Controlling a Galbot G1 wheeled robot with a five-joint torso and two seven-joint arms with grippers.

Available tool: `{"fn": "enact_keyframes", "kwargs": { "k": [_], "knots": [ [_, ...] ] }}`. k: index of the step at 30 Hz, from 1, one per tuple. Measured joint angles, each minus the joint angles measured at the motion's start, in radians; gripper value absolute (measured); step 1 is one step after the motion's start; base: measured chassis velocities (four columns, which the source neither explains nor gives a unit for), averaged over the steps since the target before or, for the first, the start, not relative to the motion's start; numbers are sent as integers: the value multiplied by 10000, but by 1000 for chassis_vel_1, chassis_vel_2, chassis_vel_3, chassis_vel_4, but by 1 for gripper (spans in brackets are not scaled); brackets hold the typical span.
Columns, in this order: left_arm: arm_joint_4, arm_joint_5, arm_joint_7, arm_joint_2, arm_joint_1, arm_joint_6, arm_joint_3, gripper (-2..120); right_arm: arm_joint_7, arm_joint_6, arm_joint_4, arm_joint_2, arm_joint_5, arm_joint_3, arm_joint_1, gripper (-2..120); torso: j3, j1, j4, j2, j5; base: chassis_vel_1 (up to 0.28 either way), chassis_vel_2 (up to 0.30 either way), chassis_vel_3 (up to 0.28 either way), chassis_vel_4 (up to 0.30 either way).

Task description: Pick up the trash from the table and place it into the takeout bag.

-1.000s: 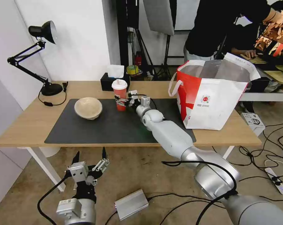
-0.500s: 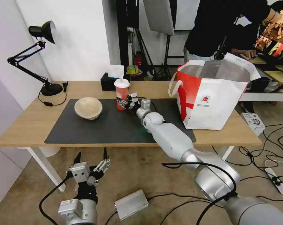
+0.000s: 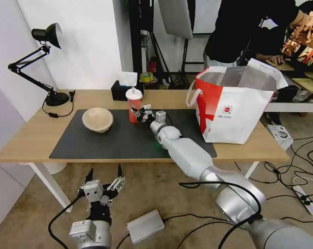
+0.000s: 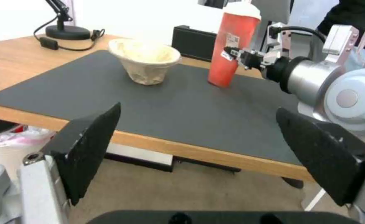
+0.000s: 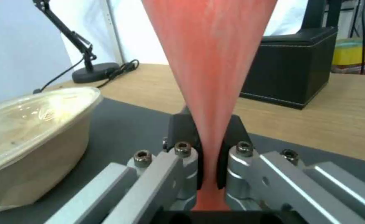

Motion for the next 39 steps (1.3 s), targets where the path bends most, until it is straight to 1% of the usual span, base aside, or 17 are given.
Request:
{"fn": "enact_keyframes", "kwargs": {
  "k": [5, 10, 14, 20, 23, 24, 28, 31, 33, 34, 39],
  "knots": [
    [-25, 7, 0, -9, 41, -2, -30, 100, 25, 7, 246, -20, 14, 37, -56, 4, 0, 0, 0, 0, 0, 0, 0, 0, 0],
    [-167, 18, 1, -66, 153, -3, -183, 100, 283, -5, 825, -54, 57, 161, -111, 3, 0, 0, 0, -2, 0, 0, 0, 0, 0],
    [-346, 71, 1, -209, 294, -3, -338, 100, 519, -91, 1382, -132, 224, 215, -79, 3, 0, 0, 1, -2, 0, 0, 0, 0, 0],
    [-361, 183, 4, -405, 289, -5, -418, 100, 560, -172, 1784, -376, 350, 199, 23, 3, 0, 0, 2, -1, 0, 0, 0, 0, 0],
    [-286, 323, 21, -587, 278, -102, -422, 100, 562, -256, 2156, -729, 690, 164, 111, 3, 0, 0, 0, -2, 0, 0, 0, 0, 0],
    [-286, 323, 21, -587, 278, -102, -422, 100, 562, -256, 2156, -729, 690, 164, 111, 3, 0, 0, 0, -2, 0, 0, 0, 0, 0],
    [-255, 388, 22, -725, 301, -138, -419, 100, 617, -480, 2920, -1311, 1112, 75, 107, 3, 0, 0, 0, -1, 1, 0, 0, 0, 0],
    [-265, 392, 22, -739, 331, -174, -460, 100, 735, -554, 3345, -1569, 1296, 88, 18, 3, 1, 0, 1, -1, 2, 0, 0, 0, 0],
    [-269, 392, 22, -739, 336, -177, -467, 100, 748, -560, 3384, -1594, 1311, 89, 8, 3, 0, 0, 0, -2, 1, 0, 0, 0, 0],
    [-341, 389, 21, -724, 371, -215, -544, 100, 843, -630, 3840, -1879, 1468, 73, -73, 3, 0, -1, 0, -1, 2, 0, 0, 0, 0],
    [-502, 360, 22, -728, 473, -246, -707, 100, 998, -779, 4591, -2380, 1853, -125, -125, 3, 0, -1, 0, 0, 0, 0, 0, 0, 0]
  ]
}}
